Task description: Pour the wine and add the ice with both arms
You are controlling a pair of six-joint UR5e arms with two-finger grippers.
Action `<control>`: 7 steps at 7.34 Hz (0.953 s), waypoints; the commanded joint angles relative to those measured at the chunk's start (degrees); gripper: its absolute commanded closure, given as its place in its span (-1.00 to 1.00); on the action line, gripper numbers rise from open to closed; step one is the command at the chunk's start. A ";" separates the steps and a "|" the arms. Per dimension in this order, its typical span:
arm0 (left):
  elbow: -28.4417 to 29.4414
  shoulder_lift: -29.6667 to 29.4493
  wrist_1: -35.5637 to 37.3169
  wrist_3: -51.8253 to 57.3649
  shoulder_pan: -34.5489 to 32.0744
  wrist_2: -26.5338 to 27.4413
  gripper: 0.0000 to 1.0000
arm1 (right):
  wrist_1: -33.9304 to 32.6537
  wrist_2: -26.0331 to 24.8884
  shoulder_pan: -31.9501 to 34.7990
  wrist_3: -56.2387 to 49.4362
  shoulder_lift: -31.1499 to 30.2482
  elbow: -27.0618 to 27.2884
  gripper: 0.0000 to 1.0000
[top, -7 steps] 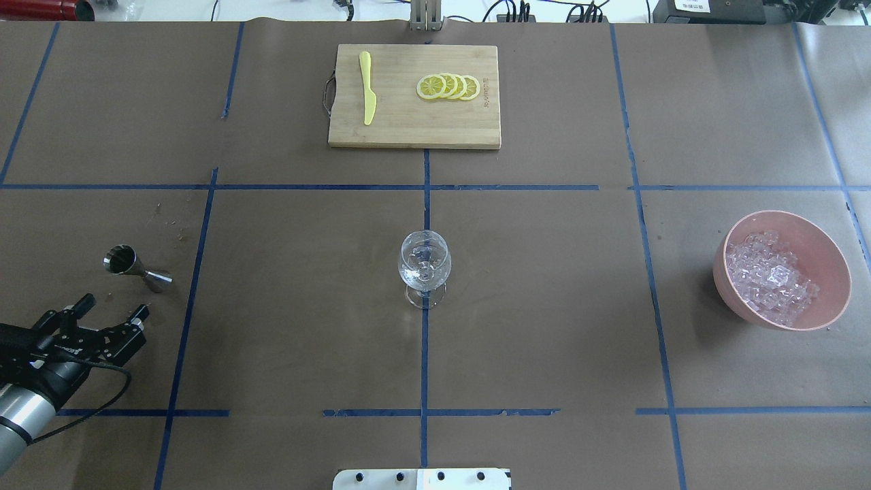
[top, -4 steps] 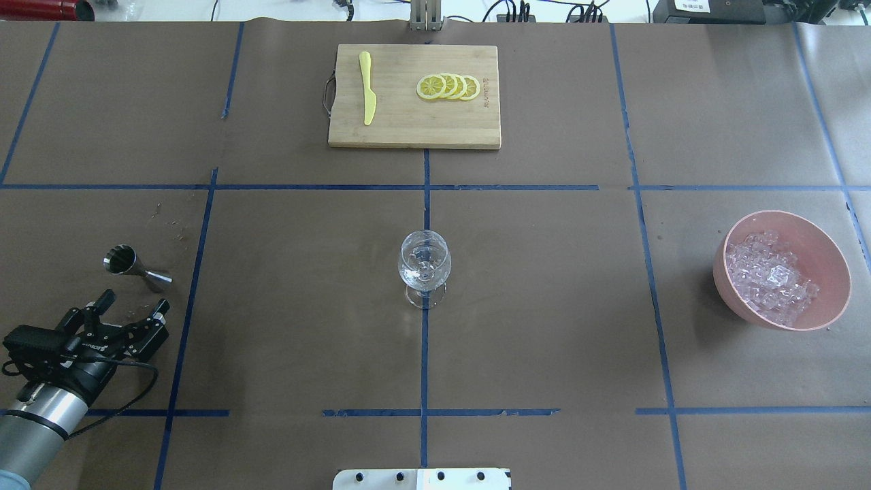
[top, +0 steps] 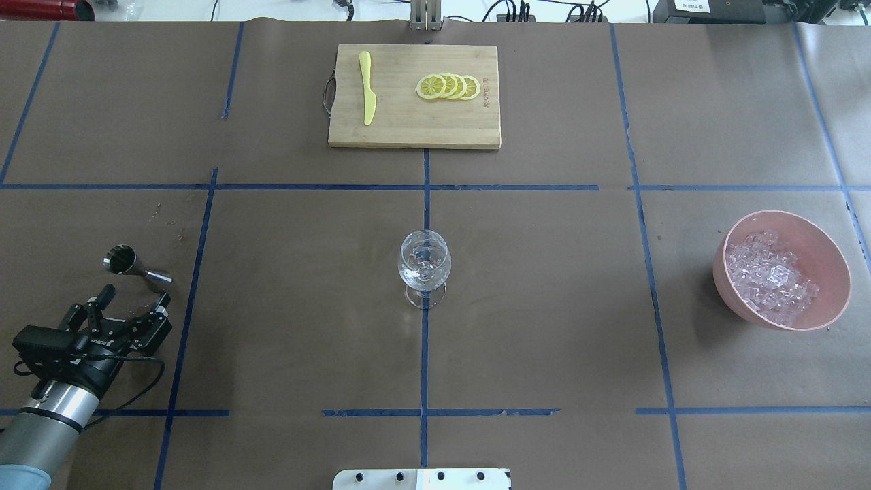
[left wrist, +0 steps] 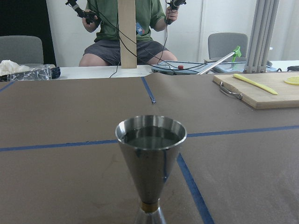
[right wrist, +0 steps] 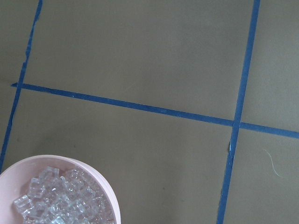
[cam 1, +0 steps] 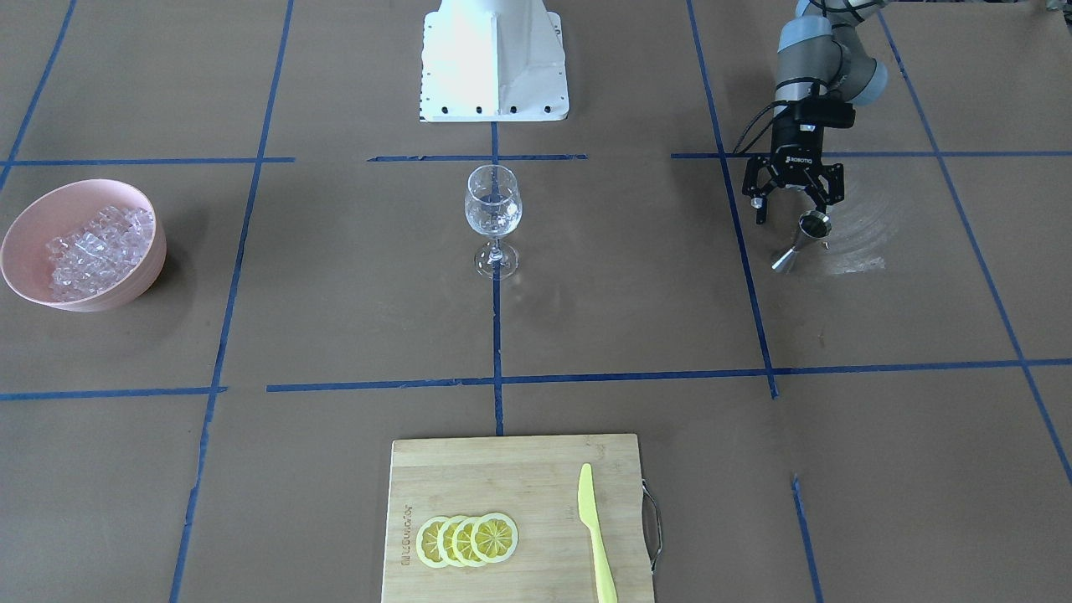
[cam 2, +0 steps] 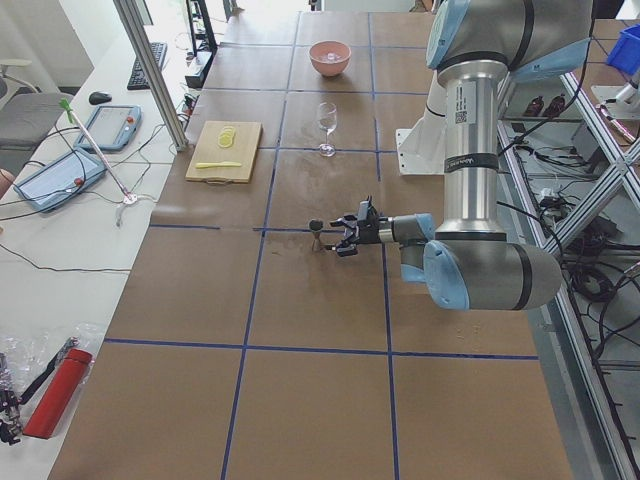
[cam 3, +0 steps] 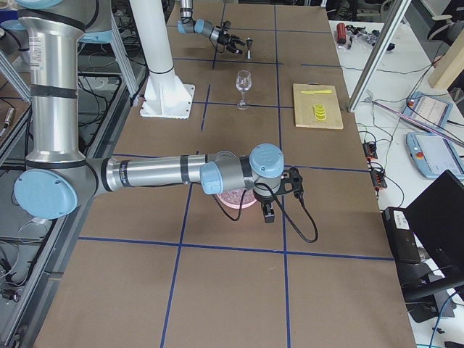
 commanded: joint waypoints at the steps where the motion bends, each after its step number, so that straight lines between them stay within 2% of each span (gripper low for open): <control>1: 1.41 -0.60 0.03 -0.09 -1.78 0.79 -0.97 | 0.00 -0.09 0.00 0.02 0.00 0.01 -1.00; 4: 5.02 -3.94 0.12 0.00 -3.71 0.70 -0.96 | -0.09 -0.18 0.00 0.02 0.09 -0.17 -1.00; 7: 5.11 -3.95 0.03 -0.09 -4.25 0.70 -0.56 | -0.09 -0.18 0.00 0.02 0.18 -0.08 -1.00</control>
